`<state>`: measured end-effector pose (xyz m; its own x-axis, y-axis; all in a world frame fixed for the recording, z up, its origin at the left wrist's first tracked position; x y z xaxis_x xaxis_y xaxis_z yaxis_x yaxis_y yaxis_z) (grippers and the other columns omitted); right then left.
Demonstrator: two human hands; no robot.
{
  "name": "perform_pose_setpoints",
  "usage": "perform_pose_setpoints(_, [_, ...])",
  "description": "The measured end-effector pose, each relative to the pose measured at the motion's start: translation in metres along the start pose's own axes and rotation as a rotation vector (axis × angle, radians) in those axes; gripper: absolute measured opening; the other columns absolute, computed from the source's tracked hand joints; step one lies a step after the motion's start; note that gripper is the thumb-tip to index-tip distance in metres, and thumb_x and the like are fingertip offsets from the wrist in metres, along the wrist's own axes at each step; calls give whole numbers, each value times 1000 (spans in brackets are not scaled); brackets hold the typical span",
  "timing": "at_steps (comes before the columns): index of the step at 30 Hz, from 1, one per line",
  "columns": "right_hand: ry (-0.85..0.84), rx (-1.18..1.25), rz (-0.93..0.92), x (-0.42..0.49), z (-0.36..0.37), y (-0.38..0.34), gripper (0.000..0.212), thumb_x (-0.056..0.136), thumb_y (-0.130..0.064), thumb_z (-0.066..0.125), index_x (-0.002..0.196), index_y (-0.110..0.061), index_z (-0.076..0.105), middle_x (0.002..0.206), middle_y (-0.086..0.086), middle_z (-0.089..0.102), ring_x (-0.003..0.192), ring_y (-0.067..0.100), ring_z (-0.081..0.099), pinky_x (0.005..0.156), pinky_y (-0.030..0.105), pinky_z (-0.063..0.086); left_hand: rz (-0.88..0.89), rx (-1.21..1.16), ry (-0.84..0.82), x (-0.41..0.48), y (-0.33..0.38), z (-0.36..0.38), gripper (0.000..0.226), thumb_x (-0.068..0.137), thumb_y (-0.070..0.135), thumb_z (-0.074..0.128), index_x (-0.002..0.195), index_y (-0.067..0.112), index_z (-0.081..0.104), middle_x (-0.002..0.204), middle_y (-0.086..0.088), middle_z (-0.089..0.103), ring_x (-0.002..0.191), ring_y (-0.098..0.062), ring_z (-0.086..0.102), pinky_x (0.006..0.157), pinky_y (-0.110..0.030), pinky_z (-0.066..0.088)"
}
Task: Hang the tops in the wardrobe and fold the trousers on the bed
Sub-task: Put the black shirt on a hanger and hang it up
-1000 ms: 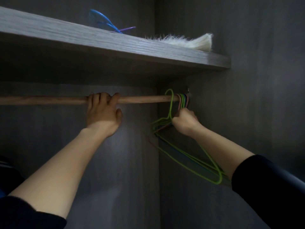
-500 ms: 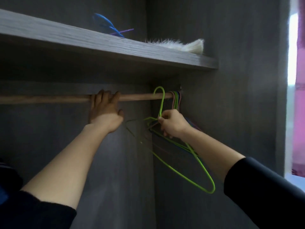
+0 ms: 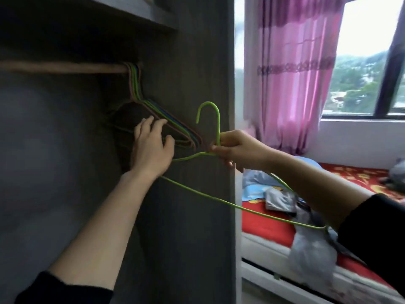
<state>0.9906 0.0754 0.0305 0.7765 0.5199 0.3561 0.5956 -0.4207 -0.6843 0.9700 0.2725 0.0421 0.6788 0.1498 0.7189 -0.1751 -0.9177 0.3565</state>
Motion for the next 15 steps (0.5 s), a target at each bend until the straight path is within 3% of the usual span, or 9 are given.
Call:
perform_pose_setpoints(3, [-34,43,105,-56,-47,37,16,96,-12,55,96,-1,66,71,10,65,57,19,62,43,24,47,119,-54,-16,-28,61,34,45,95,22,46,139,14,44,152,-10,30,143,-23,16,115,-35,19])
perform_pose_setpoints(7, [15,146,267,-137,-116,97,16,91,-10,60,94,5,68,72,14,69,59,22,62,46,25,46,326,-1,-23,-68,149,84,46,91,24,44,135,11,48,148,-14,37,140,-27,26,111,-42,28])
perform_pose_setpoints(11, [96,125,419,-224,-182,163,13,86,-7,64,92,3,70,72,15,68,63,25,59,51,26,41,308,-89,-131,-108,240,155,50,86,26,39,132,10,51,145,-15,41,138,-28,31,109,-44,32])
perform_pose_setpoints(15, [185,80,554,-308,-230,230,11,86,-6,63,89,3,70,66,11,67,55,19,58,50,25,40,294,-152,-329,-153,333,244,46,88,21,47,133,10,51,146,-16,39,136,-30,31,110,-43,30])
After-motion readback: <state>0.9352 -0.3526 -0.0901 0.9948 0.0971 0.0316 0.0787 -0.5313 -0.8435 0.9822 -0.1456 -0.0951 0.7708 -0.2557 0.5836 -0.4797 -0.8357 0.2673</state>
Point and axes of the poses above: each hand's wrist, its own x-axis towards the middle knuckle, its own z-axis out of the palm, y = z × x, the point moved 5 cm from there along x, towards the middle knuckle
